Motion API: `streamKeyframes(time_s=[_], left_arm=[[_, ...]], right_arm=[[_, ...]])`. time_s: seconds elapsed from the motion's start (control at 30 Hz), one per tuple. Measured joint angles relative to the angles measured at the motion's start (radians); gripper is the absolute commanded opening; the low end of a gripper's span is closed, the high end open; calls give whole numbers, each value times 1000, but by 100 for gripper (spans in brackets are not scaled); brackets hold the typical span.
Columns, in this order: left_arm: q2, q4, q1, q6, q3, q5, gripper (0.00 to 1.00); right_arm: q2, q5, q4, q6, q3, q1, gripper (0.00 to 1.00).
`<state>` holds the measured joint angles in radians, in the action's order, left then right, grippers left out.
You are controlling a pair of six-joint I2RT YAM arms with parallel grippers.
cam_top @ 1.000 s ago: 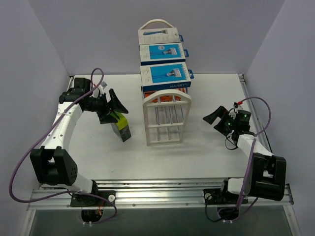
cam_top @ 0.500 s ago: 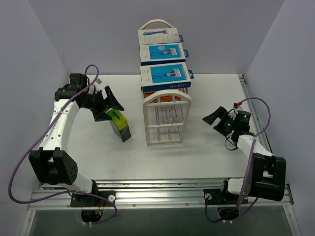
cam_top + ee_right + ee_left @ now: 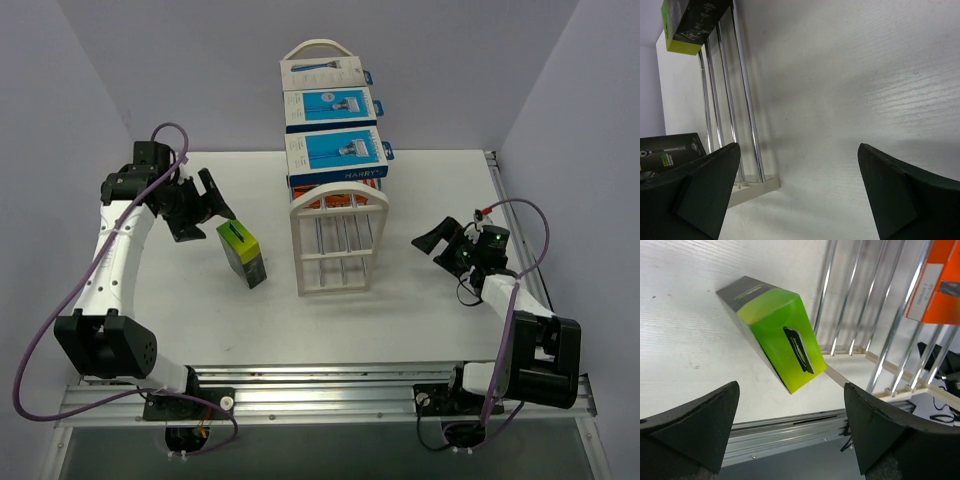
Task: Place and organize the shaving razors onto the shelf
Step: Grab a shaving razor with the left arm
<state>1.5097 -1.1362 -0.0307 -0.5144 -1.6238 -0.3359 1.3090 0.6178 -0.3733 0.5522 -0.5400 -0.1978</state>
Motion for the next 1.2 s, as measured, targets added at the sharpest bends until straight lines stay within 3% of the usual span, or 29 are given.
streamKeyframes(time_s=[0.17, 1.2], left_arm=[[-7, -8, 0, -34, 1, 68, 94], [79, -6, -98, -160, 9, 167, 94]], right_arm=[[0, 0, 0, 0, 0, 0, 100], [0, 0, 0, 0, 6, 3, 100]])
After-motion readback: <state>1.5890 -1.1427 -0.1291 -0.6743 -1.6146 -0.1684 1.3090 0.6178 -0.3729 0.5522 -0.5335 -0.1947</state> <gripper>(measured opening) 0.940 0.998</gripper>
